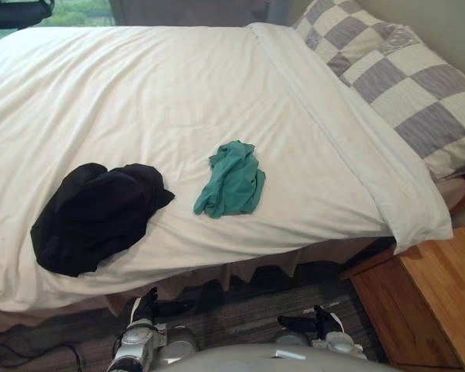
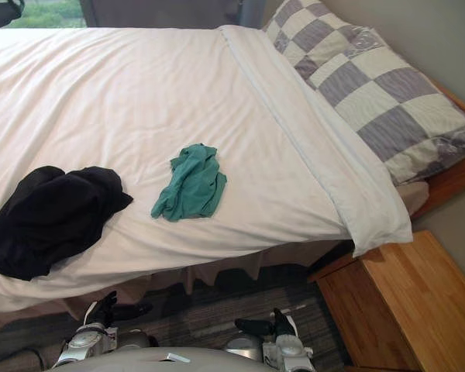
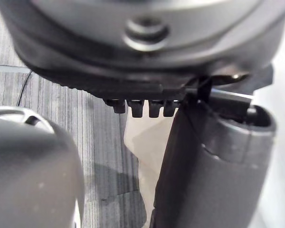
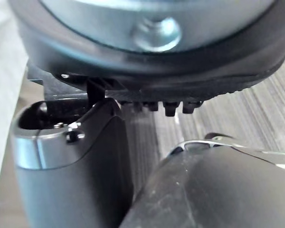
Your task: Tidy up the quilt and then pick up the clothes from the bed and put them into the laundry hamper
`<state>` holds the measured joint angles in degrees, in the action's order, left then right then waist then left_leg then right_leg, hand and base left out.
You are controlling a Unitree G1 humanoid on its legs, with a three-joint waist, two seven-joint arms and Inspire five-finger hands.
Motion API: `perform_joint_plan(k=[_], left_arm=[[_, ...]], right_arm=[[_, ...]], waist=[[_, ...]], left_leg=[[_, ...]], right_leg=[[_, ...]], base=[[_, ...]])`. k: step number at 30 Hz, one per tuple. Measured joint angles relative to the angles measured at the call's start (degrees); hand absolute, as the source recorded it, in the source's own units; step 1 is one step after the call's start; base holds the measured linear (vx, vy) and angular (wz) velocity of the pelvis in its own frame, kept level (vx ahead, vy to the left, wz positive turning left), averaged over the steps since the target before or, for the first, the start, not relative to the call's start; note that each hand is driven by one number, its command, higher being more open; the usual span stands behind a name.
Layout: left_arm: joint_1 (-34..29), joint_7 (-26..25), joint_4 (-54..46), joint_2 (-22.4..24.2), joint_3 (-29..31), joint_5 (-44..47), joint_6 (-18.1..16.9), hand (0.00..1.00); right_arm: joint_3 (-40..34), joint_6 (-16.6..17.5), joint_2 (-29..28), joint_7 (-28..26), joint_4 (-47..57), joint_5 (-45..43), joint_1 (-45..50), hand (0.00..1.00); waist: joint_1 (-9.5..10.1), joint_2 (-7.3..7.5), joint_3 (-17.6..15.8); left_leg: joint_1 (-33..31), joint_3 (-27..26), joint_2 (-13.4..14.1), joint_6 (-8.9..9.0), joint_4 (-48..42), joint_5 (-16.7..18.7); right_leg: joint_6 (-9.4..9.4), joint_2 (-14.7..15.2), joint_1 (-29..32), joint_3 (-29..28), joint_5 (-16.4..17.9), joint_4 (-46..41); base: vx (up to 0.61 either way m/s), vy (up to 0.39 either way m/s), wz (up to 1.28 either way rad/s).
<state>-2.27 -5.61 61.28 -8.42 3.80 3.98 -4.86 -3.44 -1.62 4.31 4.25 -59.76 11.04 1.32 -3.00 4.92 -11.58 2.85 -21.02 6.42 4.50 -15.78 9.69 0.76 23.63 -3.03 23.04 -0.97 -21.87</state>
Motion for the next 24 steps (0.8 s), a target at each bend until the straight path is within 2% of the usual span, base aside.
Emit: perform_joint_plan(k=[1, 2, 3, 4, 5, 7, 8, 11, 13, 17, 19, 20, 21, 23, 24], left_arm=[[0.0, 0.1, -0.1, -0.1, -0.9, 0.0, 0.0, 1.00], [0.3, 0.3, -0.2, 0.0, -1.3, -0.1, 0.0, 1.00], [0.4, 0.3, -0.1, 0.0, -1.3, -0.1, 0.1, 1.00], [0.9, 0.4, -0.1, 0.2, -1.8, 0.0, 0.4, 1.00], [1.7, 0.4, 0.1, 0.7, -2.3, -0.1, 0.6, 1.00], [1.9, 0.3, 0.1, 1.5, -3.2, -0.1, 1.0, 1.00], [1.9, 0.3, 0.1, 1.8, -3.3, -0.1, 1.2, 1.00], [1.9, 0.3, -0.1, 2.5, -3.4, 0.2, 1.3, 1.00], [2.0, -0.2, -0.5, 2.6, -3.4, 0.5, 1.3, 1.00], [2.0, -1.2, -0.4, 2.7, -3.4, 1.0, 1.2, 1.00], [1.6, -2.1, 0.3, 3.0, -2.6, 2.8, 1.3, 1.00], [1.5, -2.3, 0.7, 3.0, -0.7, 3.4, 1.2, 1.00], [1.1, -2.7, 1.8, 3.4, 4.4, 6.7, 1.3, 1.00], [-0.1, -3.2, 2.6, 4.4, 11.6, 9.8, 1.4, 1.00], [-0.7, -3.9, 3.4, 4.8, 20.0, 12.7, 2.4, 1.00]], right_arm=[[1.0, 0.3, 0.2, 0.0, 0.2, 0.1, -0.2, 1.00], [2.1, 0.7, 0.2, 0.1, 0.5, 1.1, -0.4, 1.00], [2.5, 0.8, 0.2, 0.1, 0.5, 1.1, -0.4, 1.00], [3.5, 1.1, 0.2, 0.2, 0.6, 1.7, -0.5, 1.00], [4.1, 1.1, 0.4, 0.4, 0.4, 2.0, -0.9, 1.00], [4.2, 1.0, 1.4, 0.4, -0.2, 1.9, -1.7, 1.00], [4.4, 1.0, 1.8, 0.7, -0.3, 1.9, -2.3, 1.00], [4.7, 0.9, 2.2, 1.3, -0.3, 1.9, -2.3, 1.00], [4.6, 0.6, 2.2, 1.4, -0.6, 1.6, -2.2, 1.00], [3.6, 0.3, 2.2, 1.7, -0.8, -1.0, -1.6, 1.00], [0.3, 0.2, 1.8, 2.4, -0.8, -3.1, -0.2, 1.00], [-2.7, 0.3, 0.9, 2.7, -0.7, -3.8, 0.5, 1.00], [-8.8, 0.4, -0.3, 3.7, -0.7, -8.4, 2.1, 1.00], [-15.5, 0.5, -2.4, 4.2, -0.7, -12.1, 4.3, 1.00], [-20.9, 0.6, -4.3, 5.4, -0.8, -17.0, 6.7, 1.00]], waist=[[-0.24, -0.04, 0.0], [-0.46, -0.19, -0.1], [-0.51, -0.19, -0.1], [-0.35, 0.17, -0.1], [-0.15, 0.34, -0.6], [-0.14, -0.94, -1.5], [0.00, -1.74, -1.8], [0.30, -2.43, -1.7], [1.52, -2.45, -1.8], [1.36, -2.56, -1.7], [1.68, -2.93, -0.9], [1.50, -2.82, -0.9], [1.49, -2.56, -0.3], [1.42, -2.25, 0.6], [2.17, -1.92, 2.1]], left_leg=[[-0.1, 0.7, -0.2, -0.35, 2.0, -1.3], [-0.8, 2.7, -0.1, -0.71, 4.5, -3.3], [-1.0, 3.3, -0.1, -0.70, 5.1, -3.8], [-1.5, 5.4, -1.0, -0.79, 7.0, -5.9], [-1.1, 7.1, -2.1, -0.18, 8.8, -7.6], [0.8, 9.3, -3.0, 0.08, 13.2, -10.6], [2.0, 10.3, -3.0, 0.23, 16.4, -12.7], [2.5, 12.9, -2.7, 0.50, 20.9, -15.8], [2.4, 13.1, -2.8, 0.34, 20.8, -15.9], [0.8, 14.6, -3.7, -0.64, 18.0, -14.5], [2.4, 15.0, -4.2, -0.80, 21.0, -16.1], [2.5, 15.3, -4.5, -0.78, 21.0, -16.3], [2.8, 15.6, -4.9, -0.75, 21.1, -16.3], [3.2, 15.5, -5.1, -0.56, 21.1, -15.7], [3.4, 13.8, -5.0, -0.56, 21.1, -14.3]], right_leg=[[1.21, -2.2, 1.1, 0.6, 2.6, -0.9], [3.54, -9.3, 2.2, -4.0, 7.1, 0.5], [3.81, -10.8, 2.2, -5.0, 7.8, 1.4], [3.35, -14.8, 0.9, -6.4, 9.2, 6.6], [3.70, -15.4, -2.2, -5.4, 9.6, 10.8], [2.92, -15.7, -3.5, -5.4, 9.4, 11.1], [2.88, -16.0, -4.0, -4.4, 9.4, 11.2], [2.86, -17.0, -4.1, -3.3, 9.4, 12.1], [2.78, -17.1, -4.4, -3.1, 9.5, 12.2], [3.80, -15.7, -5.4, -1.4, 11.0, 12.1], [4.11, -15.7, -5.7, -1.1, 11.1, 12.2], [4.23, -15.4, -6.1, -0.8, 11.2, 12.3], [4.32, -14.9, -7.1, -0.1, 11.0, 12.9], [4.63, -14.7, -8.1, 0.4, 10.8, 13.5], [4.99, -14.4, -8.3, 0.4, 10.4, 14.4]], base=[[-0.02, 0.015, 0.36], [-0.01, -0.002, 0.51], [0.00, -0.063, 0.78], [0.01, -0.097, 0.83], [0.03, -0.124, 0.85], [0.04, -0.063, 0.67], [0.00, -0.041, 0.57], [-0.01, -0.062, 0.43], [-0.04, -0.026, 0.19], [-0.05, 0.009, 0.28], [0.01, 0.002, 0.14], [0.05, 0.029, 0.21], [0.06, 0.024, 0.21], [0.06, 0.014, 0.03], [0.09, 0.013, -0.19]])
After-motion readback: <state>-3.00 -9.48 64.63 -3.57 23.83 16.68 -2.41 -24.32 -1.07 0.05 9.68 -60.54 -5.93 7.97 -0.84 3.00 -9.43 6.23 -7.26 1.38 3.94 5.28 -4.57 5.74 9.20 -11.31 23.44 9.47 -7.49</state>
